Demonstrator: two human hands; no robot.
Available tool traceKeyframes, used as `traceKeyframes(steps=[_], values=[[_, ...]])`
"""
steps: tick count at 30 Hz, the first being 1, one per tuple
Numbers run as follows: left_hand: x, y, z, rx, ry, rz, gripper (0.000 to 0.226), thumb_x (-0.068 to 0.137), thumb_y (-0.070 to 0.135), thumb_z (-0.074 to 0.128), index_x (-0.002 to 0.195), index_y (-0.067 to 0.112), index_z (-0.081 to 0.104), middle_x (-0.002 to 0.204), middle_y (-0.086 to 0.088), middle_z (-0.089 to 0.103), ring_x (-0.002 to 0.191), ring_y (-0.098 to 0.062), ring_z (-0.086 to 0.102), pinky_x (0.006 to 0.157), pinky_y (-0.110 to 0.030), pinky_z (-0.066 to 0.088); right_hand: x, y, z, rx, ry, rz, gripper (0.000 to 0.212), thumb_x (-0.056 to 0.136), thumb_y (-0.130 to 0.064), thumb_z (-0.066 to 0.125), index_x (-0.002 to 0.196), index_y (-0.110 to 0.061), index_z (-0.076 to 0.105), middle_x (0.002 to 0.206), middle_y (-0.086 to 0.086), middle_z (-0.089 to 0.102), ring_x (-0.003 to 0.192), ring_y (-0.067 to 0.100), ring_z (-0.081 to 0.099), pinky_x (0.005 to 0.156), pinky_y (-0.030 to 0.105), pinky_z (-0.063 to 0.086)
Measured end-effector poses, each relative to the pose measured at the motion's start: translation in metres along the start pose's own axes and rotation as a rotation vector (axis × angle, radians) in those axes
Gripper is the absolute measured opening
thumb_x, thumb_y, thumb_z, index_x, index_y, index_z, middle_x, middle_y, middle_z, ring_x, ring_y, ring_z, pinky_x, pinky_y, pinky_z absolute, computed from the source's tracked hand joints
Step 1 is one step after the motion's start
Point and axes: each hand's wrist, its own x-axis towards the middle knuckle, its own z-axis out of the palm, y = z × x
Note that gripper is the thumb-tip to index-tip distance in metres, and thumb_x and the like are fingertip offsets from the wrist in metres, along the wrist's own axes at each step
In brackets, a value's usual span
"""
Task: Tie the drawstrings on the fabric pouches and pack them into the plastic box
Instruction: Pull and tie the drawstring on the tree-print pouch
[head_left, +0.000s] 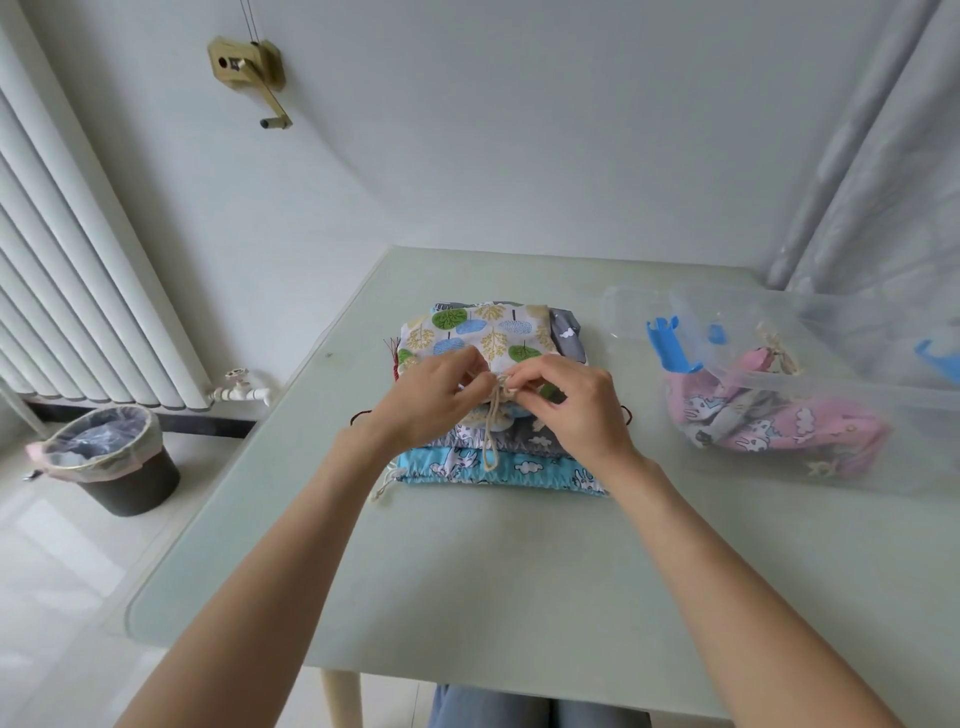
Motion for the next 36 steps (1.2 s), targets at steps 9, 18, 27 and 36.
traceKeyframes(steps=[9,18,27,36], values=[[-0.008,-0.009,0.007,-0.064,0.147,-0.019,0.021,0.095,0.028,0.051,0.093,0.01,0.062,0.1,-0.003,0.062,0.092,-0.016,0.057,0.083,-0.027,0.044,-0.009,-0.006,-0.014,0.143,-0.028,0.258,0.013,0.08,-0.014,0.072,0.086,-0.003,0.07,0.089,-0.001,0.073,0.075,0.007,0.068,0.072,0.022,0.055],[-0.022,-0.017,0.01,-0.045,0.326,-0.093,0.02,0.093,0.025,0.054,0.093,0.009,0.065,0.096,-0.002,0.064,0.086,-0.012,0.056,0.069,-0.009,0.038,-0.023,-0.008,-0.018,0.105,-0.061,0.383,0.011,0.087,-0.017,0.065,0.082,-0.008,0.061,0.111,0.002,0.068,0.081,-0.005,0.063,0.074,0.008,0.048],[-0.025,-0.015,0.02,-0.003,0.42,-0.176,0.021,0.094,0.025,0.052,0.09,0.008,0.064,0.089,0.002,0.058,0.076,-0.012,0.051,0.071,-0.03,0.039,-0.032,-0.015,-0.026,-0.5,-0.119,0.175,0.008,0.08,-0.019,0.058,0.077,-0.011,0.056,0.089,0.006,0.07,0.08,0.026,0.064,0.075,0.033,0.041],[-0.026,-0.01,0.035,0.124,0.469,-0.379,0.024,0.097,0.027,0.045,0.095,0.007,0.057,0.091,0.002,0.053,0.088,-0.022,0.053,0.086,-0.034,0.03,-0.039,-0.028,-0.022,-0.561,-0.008,0.177,0.025,0.052,0.001,0.07,0.058,-0.01,0.049,0.061,0.002,0.051,0.053,0.015,0.035,0.05,0.022,0.027]])
